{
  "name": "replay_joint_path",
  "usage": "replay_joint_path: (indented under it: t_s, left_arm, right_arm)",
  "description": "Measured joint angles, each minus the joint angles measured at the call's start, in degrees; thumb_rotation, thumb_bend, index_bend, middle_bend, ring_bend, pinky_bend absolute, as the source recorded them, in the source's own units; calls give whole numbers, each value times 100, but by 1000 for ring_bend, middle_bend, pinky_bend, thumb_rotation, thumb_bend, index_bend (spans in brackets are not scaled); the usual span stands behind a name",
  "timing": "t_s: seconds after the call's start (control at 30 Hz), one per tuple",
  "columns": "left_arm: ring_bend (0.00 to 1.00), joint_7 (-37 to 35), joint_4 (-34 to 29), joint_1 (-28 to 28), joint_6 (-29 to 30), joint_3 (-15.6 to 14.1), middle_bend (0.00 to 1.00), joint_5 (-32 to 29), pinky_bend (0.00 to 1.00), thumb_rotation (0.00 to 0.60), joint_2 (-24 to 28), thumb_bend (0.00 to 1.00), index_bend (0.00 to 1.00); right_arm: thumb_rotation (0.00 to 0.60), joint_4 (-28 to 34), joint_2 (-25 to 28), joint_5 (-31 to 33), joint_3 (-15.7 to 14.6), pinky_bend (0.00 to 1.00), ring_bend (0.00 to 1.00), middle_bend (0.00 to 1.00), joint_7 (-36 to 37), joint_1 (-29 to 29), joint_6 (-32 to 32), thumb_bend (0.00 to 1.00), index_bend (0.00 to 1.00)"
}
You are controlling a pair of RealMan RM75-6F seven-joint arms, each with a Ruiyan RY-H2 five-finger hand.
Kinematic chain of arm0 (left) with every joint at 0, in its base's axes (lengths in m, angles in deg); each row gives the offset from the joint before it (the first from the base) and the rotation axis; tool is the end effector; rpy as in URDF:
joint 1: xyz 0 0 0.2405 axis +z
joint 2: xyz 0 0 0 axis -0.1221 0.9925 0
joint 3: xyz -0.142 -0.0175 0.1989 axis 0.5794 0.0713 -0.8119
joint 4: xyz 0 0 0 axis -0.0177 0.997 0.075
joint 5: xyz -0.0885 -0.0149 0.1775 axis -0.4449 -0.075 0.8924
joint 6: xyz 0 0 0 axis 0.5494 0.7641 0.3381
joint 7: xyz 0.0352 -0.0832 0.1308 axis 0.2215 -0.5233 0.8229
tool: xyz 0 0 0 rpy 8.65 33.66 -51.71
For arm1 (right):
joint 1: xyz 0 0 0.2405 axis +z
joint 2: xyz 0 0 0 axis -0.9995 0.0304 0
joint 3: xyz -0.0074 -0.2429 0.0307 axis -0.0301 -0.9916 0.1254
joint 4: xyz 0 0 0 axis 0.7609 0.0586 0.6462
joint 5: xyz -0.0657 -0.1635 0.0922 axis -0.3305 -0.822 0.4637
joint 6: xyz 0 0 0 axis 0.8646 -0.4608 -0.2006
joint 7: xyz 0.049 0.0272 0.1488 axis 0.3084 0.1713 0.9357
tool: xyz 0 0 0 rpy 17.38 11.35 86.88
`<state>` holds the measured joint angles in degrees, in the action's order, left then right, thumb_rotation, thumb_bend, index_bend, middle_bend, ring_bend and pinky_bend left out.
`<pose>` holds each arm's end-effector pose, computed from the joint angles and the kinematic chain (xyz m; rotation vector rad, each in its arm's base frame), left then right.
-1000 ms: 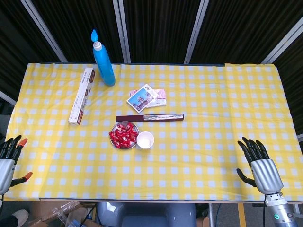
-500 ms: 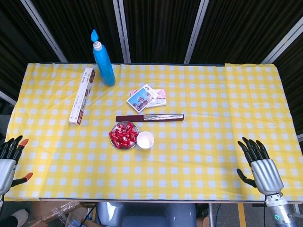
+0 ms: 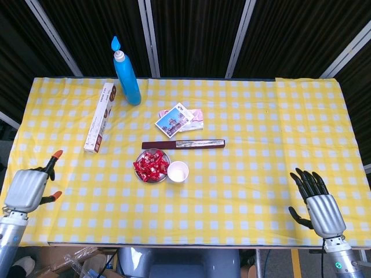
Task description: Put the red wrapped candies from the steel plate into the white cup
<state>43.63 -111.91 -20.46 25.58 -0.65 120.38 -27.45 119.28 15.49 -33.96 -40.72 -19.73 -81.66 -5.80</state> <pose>-0.2416 0.2407 0.1359 -1.5973 -0.7931 -0.7852 -0.2738 -0.1904 0.1322 1.5341 -0.9212 1.0135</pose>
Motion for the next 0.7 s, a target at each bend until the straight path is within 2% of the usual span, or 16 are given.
replay_joint_path:
  t_s: [0.13,0.27,0.37,0.43,0.53,0.63,0.7]
  left_arm:
    - [898,708,-265,-721,-904,299,881,-844,921,600,-66,165,42]
    - [905,1506,-253,-1426,-1442,510,878,-1612,937,600,-325,167,58]
    - [856,2004,-87,-1949,-1777,597,711,-2207,937,600,-645,168,59]
    - [835,2284,101,-2255,-1924,626,532,-2541,937,600,-919,168,52]
    - [821,2551,359,-2551,-1980,633,341,-2912,935,600,-1279,168,48]
    - [795,2742,523,-2784,-1993,614,257,-3222,925,600,-1509,168,47]
    - [791,2867,594,-2944,-2005,589,242,-3427,924,600,-1628,168,47]
  right_arm:
    - [600,22,34,20,3,0,0,0,86,-3,-2,388,0]
    - [600,45,72,55,13,0,0,0,190,0,13,388,0]
    - [600,70,100,87,22,0,0,0,279,6,32,388,0]
    - [600,84,118,106,30,0,0,0,330,12,45,387,0]
    - [600,106,142,126,35,0,0,0,402,23,74,388,0]
    - [600,131,164,130,30,0,0,0,456,36,105,388,0]
    - [600,153,182,124,23,0,0,0,466,43,121,388,0]
